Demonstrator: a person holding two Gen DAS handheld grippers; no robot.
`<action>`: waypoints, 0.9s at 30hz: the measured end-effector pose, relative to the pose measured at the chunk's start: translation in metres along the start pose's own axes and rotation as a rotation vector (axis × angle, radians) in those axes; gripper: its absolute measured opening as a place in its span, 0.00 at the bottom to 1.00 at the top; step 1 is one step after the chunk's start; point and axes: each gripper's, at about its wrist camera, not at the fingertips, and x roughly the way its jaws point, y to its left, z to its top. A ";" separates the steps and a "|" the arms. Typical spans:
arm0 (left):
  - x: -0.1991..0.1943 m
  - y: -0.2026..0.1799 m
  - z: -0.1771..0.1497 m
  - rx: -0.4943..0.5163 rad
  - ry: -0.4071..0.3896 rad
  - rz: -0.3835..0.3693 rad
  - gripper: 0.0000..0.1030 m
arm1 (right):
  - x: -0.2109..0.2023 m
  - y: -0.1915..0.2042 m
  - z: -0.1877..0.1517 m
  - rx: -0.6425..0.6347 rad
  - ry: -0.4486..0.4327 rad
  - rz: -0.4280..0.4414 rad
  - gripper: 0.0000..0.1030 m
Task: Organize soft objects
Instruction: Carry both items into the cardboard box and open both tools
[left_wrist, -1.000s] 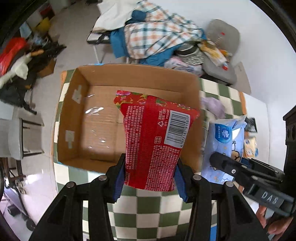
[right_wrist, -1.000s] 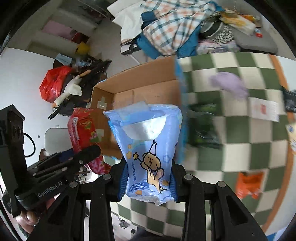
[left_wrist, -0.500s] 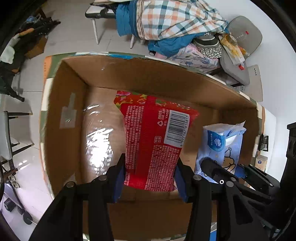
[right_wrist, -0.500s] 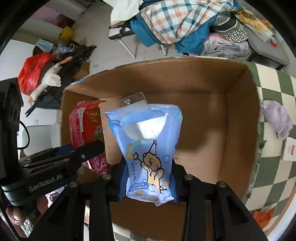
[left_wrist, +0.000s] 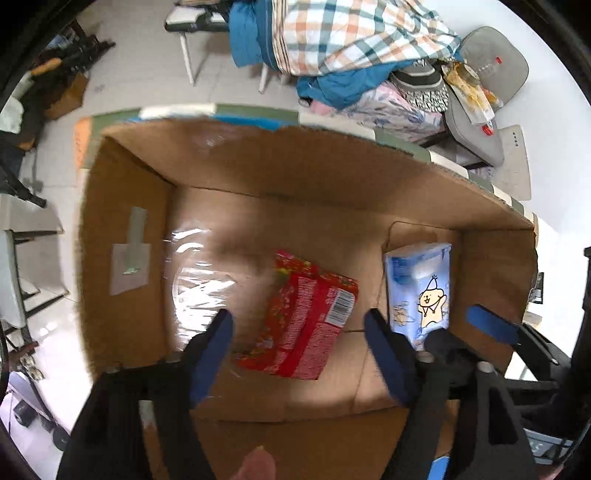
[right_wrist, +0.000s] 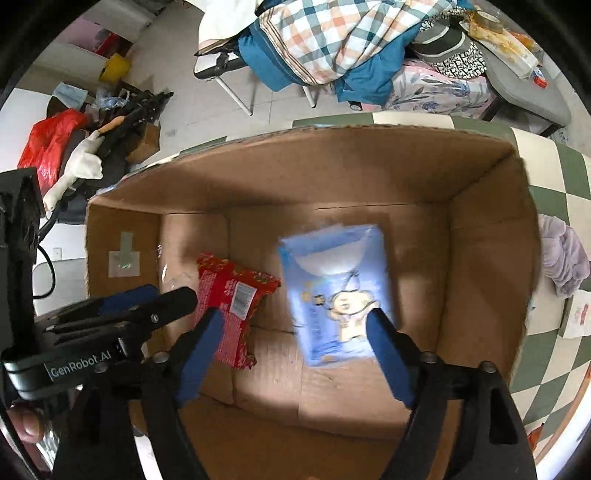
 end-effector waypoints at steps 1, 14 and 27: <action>-0.005 0.001 -0.003 0.001 -0.016 0.006 0.81 | -0.003 0.001 -0.002 -0.008 -0.005 -0.008 0.88; -0.056 0.004 -0.077 0.010 -0.189 0.087 0.88 | -0.049 0.011 -0.077 -0.074 -0.097 -0.190 1.00; -0.098 -0.008 -0.143 0.037 -0.311 0.143 0.88 | -0.107 0.011 -0.157 -0.068 -0.220 -0.238 1.00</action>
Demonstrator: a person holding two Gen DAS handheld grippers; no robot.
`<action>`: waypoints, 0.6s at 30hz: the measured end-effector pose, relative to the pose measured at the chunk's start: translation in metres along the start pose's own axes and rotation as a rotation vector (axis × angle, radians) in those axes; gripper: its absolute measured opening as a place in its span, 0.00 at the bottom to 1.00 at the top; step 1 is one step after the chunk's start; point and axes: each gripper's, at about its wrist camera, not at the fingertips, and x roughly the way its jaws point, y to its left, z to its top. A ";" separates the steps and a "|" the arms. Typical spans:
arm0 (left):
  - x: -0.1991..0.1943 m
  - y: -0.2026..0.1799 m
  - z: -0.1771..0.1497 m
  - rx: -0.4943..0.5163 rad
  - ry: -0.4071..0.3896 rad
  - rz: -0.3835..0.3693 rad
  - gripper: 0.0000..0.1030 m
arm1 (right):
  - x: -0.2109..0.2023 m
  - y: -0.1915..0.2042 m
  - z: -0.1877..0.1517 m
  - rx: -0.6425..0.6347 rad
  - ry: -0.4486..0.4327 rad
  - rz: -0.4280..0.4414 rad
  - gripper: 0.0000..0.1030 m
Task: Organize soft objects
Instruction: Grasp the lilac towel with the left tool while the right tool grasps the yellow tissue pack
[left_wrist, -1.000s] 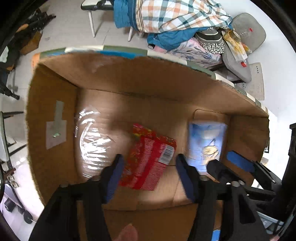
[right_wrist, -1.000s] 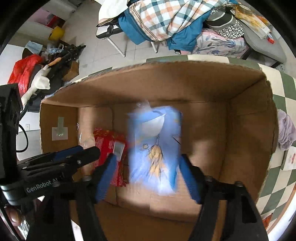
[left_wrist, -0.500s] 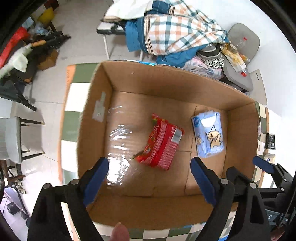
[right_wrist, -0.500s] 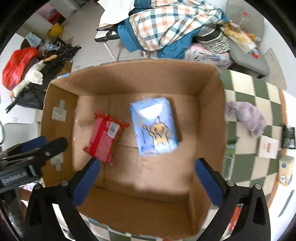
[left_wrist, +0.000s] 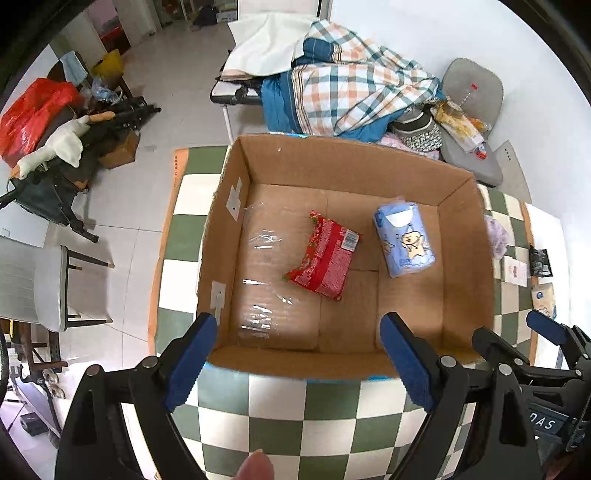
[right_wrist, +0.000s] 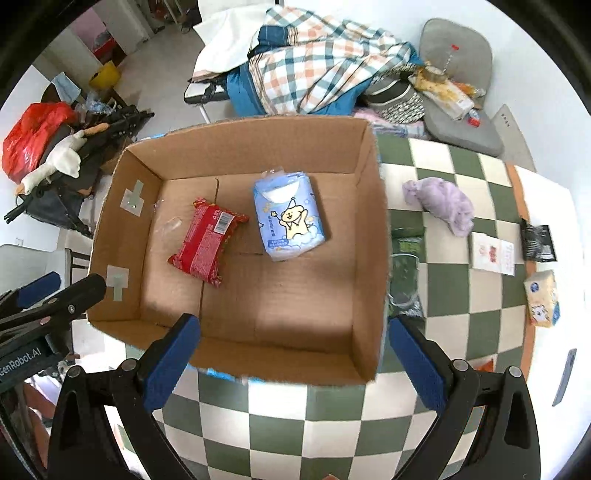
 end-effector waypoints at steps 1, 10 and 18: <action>-0.004 -0.001 -0.003 -0.002 -0.005 -0.002 0.88 | -0.005 0.000 -0.004 0.003 -0.009 0.001 1.00; -0.061 -0.012 -0.033 0.024 -0.076 -0.021 0.88 | -0.069 -0.007 -0.043 0.018 -0.094 0.030 1.00; -0.088 -0.062 -0.026 0.123 -0.102 -0.069 0.88 | -0.105 -0.035 -0.063 0.078 -0.109 0.098 1.00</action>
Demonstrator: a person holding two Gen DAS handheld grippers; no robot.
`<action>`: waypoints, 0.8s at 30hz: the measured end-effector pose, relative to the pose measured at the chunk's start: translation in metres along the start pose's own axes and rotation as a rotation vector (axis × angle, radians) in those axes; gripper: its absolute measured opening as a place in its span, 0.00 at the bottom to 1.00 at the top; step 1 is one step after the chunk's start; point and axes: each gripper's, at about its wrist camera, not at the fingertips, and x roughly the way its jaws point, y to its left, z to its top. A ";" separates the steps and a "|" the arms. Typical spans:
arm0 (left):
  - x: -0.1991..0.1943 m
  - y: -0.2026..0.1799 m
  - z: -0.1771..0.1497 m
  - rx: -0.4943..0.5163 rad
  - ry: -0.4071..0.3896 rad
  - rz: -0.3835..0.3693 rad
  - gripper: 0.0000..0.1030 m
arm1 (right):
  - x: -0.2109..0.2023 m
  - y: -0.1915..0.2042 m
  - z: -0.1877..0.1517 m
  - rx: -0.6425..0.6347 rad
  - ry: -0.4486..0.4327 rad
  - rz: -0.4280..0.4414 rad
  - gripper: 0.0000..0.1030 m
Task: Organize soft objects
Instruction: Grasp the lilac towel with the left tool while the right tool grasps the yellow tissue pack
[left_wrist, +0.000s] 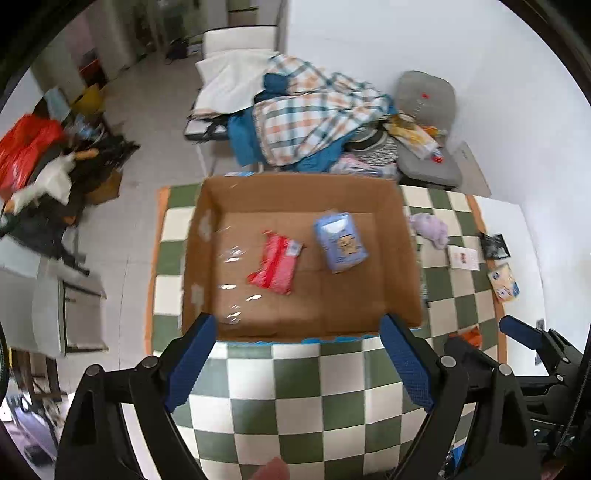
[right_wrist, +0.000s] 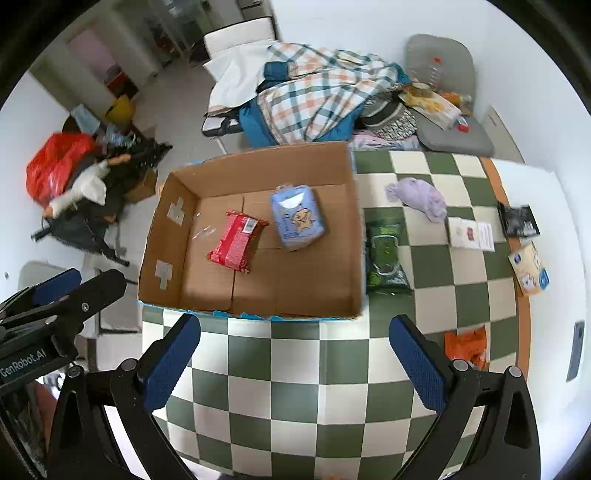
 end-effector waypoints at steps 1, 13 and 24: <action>0.000 -0.010 0.004 0.018 0.002 -0.006 0.88 | -0.003 -0.009 -0.001 0.016 -0.002 0.001 1.00; 0.096 -0.191 0.082 0.076 0.271 -0.212 0.88 | -0.032 -0.259 0.016 0.319 0.015 -0.142 1.00; 0.254 -0.262 0.115 -0.067 0.509 -0.130 0.88 | 0.072 -0.450 0.070 0.230 0.249 -0.206 1.00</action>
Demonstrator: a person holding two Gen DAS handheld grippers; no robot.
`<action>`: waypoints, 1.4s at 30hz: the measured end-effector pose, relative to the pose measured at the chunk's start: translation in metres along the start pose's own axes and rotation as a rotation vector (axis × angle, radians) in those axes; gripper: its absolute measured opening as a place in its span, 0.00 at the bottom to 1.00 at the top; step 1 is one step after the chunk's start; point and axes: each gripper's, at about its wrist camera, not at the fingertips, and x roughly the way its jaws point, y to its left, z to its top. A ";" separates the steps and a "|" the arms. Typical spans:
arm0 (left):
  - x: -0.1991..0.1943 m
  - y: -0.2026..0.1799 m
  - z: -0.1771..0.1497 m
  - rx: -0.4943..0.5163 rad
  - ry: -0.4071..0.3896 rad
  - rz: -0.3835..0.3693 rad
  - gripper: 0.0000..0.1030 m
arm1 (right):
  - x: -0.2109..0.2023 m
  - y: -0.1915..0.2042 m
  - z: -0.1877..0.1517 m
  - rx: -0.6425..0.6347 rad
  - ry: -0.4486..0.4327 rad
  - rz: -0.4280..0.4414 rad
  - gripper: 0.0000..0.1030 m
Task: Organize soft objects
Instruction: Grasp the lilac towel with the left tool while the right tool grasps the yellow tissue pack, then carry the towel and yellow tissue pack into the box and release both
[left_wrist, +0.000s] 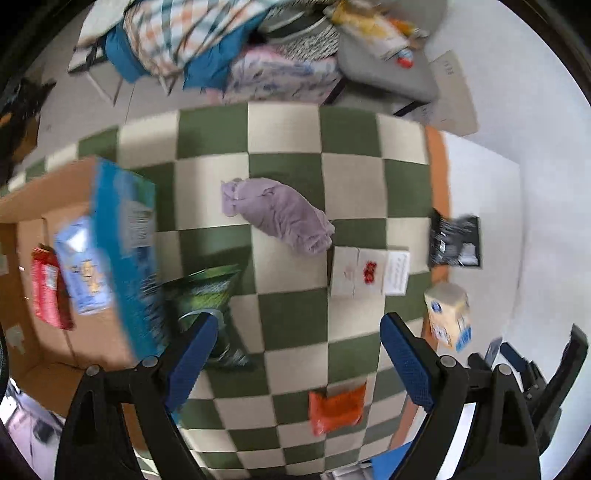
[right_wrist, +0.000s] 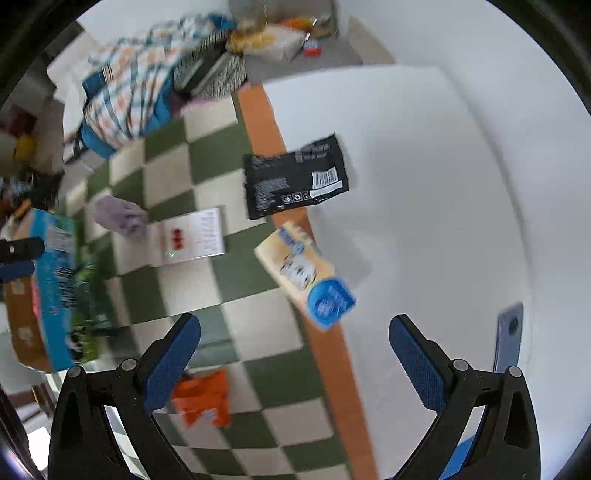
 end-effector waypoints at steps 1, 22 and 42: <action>0.011 0.000 0.007 -0.020 0.018 0.000 0.88 | 0.012 -0.001 0.007 -0.013 0.025 -0.004 1.00; 0.106 0.000 0.069 -0.097 0.095 0.196 0.59 | 0.065 -0.048 0.063 0.012 0.075 -0.049 0.90; 0.098 -0.031 0.014 0.068 0.012 0.263 0.36 | 0.082 -0.094 0.029 0.271 0.052 0.039 0.50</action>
